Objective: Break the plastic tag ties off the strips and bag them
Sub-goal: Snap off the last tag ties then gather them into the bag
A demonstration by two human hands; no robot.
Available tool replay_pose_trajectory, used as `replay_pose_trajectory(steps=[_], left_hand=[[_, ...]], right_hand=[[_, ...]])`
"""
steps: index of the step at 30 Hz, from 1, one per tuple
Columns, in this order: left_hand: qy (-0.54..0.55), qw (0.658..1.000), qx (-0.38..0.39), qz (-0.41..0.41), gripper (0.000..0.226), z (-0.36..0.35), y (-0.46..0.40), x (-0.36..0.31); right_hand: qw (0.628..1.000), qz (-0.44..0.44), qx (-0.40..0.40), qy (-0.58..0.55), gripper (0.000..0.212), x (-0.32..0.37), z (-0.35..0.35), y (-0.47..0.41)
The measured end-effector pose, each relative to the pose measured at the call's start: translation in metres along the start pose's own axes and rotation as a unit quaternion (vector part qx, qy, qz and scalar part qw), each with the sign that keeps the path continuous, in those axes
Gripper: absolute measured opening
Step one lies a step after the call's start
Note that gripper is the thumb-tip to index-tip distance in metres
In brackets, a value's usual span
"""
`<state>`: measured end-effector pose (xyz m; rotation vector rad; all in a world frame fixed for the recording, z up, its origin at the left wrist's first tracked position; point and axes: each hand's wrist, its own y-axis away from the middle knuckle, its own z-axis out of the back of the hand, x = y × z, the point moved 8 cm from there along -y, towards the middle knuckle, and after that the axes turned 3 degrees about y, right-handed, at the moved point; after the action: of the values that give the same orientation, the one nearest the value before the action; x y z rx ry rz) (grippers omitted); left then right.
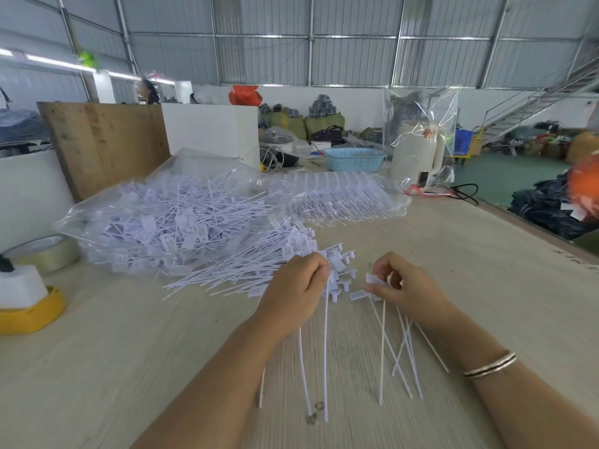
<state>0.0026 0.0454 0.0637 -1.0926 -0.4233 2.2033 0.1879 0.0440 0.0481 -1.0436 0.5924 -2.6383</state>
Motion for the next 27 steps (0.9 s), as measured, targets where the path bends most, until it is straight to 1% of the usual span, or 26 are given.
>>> replay_pose_trajectory(steps=[2,5,9,11,13,15,17,18,19,21,23,25,27], left_hand=[[-0.004,1.000,-0.008,0.014,0.019,0.000,0.000,0.005],[-0.003,0.999,-0.027,0.032,0.019,0.004,0.001,0.011],[-0.024,0.998,-0.023,0.050,0.021,0.003,0.001,0.015],[-0.032,0.997,-0.010,0.062,0.022,0.000,0.000,0.019],[-0.041,0.997,0.002,0.066,0.024,-0.004,0.000,0.022],[-0.046,0.997,0.008,0.065,0.026,-0.006,0.000,0.024],[-0.049,0.997,0.014,0.060,0.026,-0.010,-0.002,0.024],[-0.051,0.997,0.016,0.056,0.026,-0.011,-0.003,0.023],[-0.052,0.997,0.017,0.052,0.026,-0.013,-0.004,0.022],[-0.047,0.998,0.018,0.044,0.024,-0.016,-0.005,0.020],[-0.028,0.999,0.020,0.043,0.025,-0.019,-0.004,0.017],[0.007,0.998,0.020,0.054,0.026,-0.018,-0.004,0.016],[0.033,0.997,0.011,0.062,0.025,-0.014,-0.004,0.015]], right_hand=[[0.998,0.020,0.022,0.051,0.019,0.005,-0.005,-0.001],[0.993,0.046,0.042,0.100,0.008,0.010,-0.009,-0.001],[0.985,0.033,0.044,0.165,0.011,0.005,-0.006,-0.002],[0.982,0.017,0.044,0.182,0.014,0.002,-0.004,-0.003],[0.981,0.015,0.027,0.191,0.018,0.004,0.000,-0.002],[0.982,0.039,-0.032,0.180,0.016,0.015,0.008,0.000],[0.982,0.094,-0.083,0.142,0.011,0.038,0.012,0.004],[0.982,0.118,-0.081,0.123,0.011,0.050,0.007,0.007],[0.984,0.128,-0.059,0.108,0.014,0.057,-0.002,0.008],[0.990,0.113,-0.003,0.085,0.024,0.062,-0.024,0.009],[0.994,0.085,0.032,0.060,0.026,0.060,-0.037,0.009],[0.996,0.071,0.044,0.033,0.024,0.057,-0.040,0.008],[0.997,0.063,0.038,0.010,0.023,0.052,-0.036,0.008]])
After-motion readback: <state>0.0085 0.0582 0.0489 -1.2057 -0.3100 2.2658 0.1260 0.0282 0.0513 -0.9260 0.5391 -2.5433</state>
